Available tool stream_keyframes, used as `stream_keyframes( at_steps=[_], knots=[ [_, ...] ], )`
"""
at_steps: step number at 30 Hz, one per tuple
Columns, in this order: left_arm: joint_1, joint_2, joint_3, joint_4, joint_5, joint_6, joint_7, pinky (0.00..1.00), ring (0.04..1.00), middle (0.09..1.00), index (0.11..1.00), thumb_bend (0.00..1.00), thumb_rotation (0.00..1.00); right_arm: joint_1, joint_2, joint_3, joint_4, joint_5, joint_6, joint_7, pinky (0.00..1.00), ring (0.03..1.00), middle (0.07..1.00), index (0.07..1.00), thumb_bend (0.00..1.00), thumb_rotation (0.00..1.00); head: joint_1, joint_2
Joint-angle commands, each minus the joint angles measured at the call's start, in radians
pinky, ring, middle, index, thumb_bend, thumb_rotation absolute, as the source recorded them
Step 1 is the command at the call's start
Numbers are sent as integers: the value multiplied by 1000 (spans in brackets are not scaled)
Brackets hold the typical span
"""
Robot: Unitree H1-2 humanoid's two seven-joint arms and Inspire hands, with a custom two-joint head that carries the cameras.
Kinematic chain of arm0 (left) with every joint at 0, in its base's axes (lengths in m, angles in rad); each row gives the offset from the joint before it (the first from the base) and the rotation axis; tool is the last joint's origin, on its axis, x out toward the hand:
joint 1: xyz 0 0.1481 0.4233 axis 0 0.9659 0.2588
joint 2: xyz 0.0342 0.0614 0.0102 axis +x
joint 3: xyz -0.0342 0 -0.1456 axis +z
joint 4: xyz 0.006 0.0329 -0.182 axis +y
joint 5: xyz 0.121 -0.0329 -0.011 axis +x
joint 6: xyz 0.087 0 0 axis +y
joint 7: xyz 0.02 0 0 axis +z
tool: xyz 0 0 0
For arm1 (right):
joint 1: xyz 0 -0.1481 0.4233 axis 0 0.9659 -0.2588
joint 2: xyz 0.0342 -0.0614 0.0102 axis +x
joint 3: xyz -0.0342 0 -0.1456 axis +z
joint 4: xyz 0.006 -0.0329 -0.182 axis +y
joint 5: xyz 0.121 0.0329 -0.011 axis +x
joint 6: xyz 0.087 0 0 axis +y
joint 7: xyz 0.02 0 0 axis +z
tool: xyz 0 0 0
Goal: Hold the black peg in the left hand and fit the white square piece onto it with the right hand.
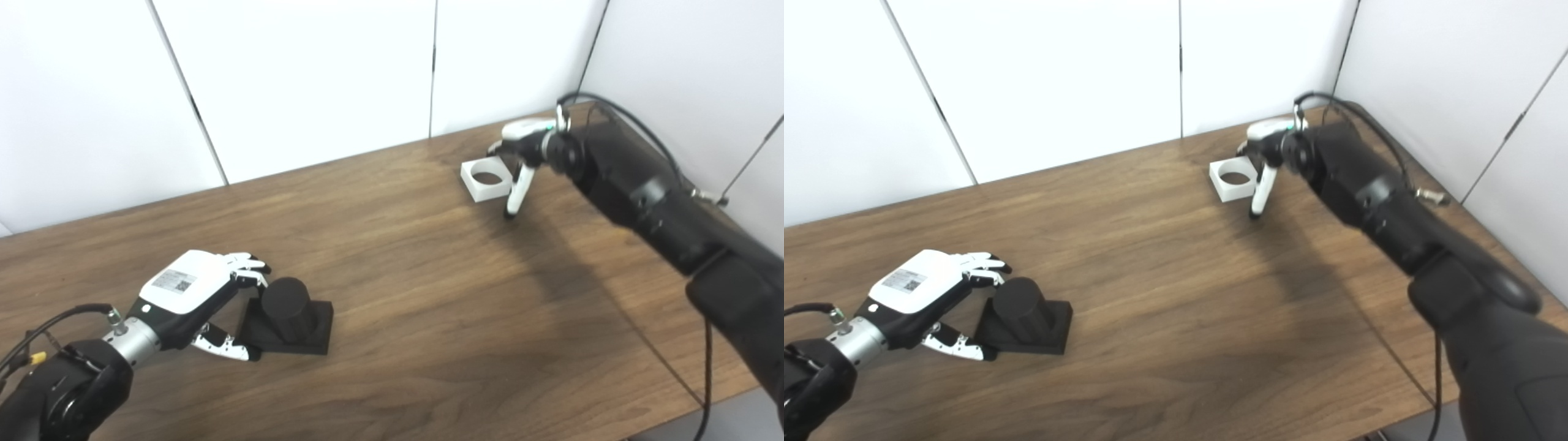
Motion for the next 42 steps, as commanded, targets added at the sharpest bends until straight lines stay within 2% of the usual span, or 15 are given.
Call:
stream_keyframes(
  at_steps=[1, 8, 15, 18, 23, 30, 31, 33, 42],
  knots=[
    [54, 24, -50, 22, 43, -10, -90, 791, 887, 846, 488, 524, 60, -25, -9, -13, 7, -4, -15, -41, 815, 930, 945, 897, 914, 311, 0, 0],
    [55, 30, -44, 27, 34, -26, -72, 786, 877, 840, 488, 524, 59, -6, 4, -10, 31, 12, -42, -103, 770, 905, 926, 882, 867, 307, 10, 10],
    [57, 29, -42, 20, 28, -13, -83, 804, 881, 846, 488, 524, 59, 10, 13, -26, 35, 38, -71, -155, 722, 867, 897, 849, 834, 269, 15, 13],
    [57, 29, -42, 21, 28, -13, -80, 804, 879, 843, 488, 524, 59, 16, 15, -32, 32, 40, -90, -184, 713, 860, 882, 819, 799, 239, 15, 13],
    [57, 28, -42, 21, 27, -10, -82, 805, 880, 844, 488, 524, 59, 20, 20, -32, 41, 29, -130, -259, 647, 789, 807, 709, 763, 178, 15, 13],
    [61, 30, -43, 6, 30, -1, -91, 801, 883, 847, 488, 524, 59, 15, 20, -29, 47, 24, -133, -266, 666, 793, 804, 618, 746, 138, 19, 22],
    [61, 30, -43, 5, 30, 0, -92, 800, 882, 845, 488, 524, 60, 15, 18, -30, 48, 25, -135, -267, 665, 790, 802, 544, 613, 141, 20, 23],
    [61, 30, -44, 2, 30, 3, -96, 801, 883, 846, 488, 524, 60, 15, 17, -31, 50, 26, -137, -268, 665, 787, 798, 506, 545, 142, 20, 23],
    [61, 30, -44, -6, 31, 10, -106, 793, 885, 847, 488, 524, 60, 18, 11, -29, 48, 22, -141, -269, 650, 774, 784, 490, 519, 144, 21, 26]
  ],
)
